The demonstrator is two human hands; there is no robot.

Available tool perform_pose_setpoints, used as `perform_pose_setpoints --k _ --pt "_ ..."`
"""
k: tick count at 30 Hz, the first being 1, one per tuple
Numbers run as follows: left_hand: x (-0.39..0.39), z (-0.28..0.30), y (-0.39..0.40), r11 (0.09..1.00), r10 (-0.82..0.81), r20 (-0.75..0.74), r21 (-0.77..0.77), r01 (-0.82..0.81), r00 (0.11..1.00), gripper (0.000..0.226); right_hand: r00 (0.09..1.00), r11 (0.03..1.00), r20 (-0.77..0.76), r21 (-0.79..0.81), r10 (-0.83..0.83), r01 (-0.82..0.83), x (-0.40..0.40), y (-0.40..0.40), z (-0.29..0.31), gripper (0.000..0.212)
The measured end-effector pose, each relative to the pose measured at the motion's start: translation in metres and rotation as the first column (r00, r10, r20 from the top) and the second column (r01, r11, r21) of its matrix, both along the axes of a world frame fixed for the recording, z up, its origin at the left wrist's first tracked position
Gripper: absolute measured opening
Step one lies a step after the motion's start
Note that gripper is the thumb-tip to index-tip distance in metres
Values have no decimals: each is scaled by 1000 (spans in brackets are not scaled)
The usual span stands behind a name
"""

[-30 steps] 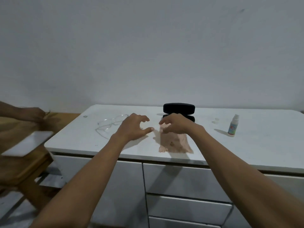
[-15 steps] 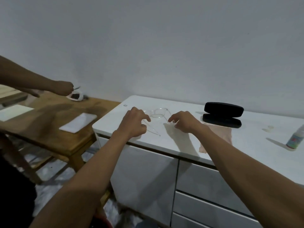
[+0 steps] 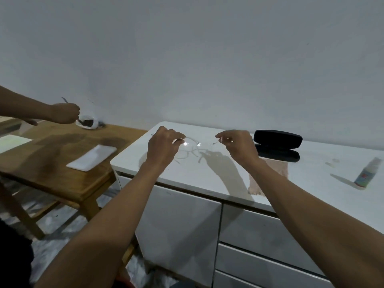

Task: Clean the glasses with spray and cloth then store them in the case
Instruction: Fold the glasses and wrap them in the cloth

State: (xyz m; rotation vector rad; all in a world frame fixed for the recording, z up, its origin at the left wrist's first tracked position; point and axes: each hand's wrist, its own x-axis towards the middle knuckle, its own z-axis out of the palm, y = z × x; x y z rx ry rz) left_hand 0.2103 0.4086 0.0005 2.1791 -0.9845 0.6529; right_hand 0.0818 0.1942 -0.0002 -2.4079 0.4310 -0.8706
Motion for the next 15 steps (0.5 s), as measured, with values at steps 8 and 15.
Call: perform_pose_setpoints --k 8,15 --pt "-34 27 -57 967 -80 -221 -253 22 972 15 981 993 159 31 -114 110 -51 -34 29 16" --pt "-78 29 -114 942 -295 -359 -263 207 886 11 952 964 152 60 -267 261 -119 -72 33 17"
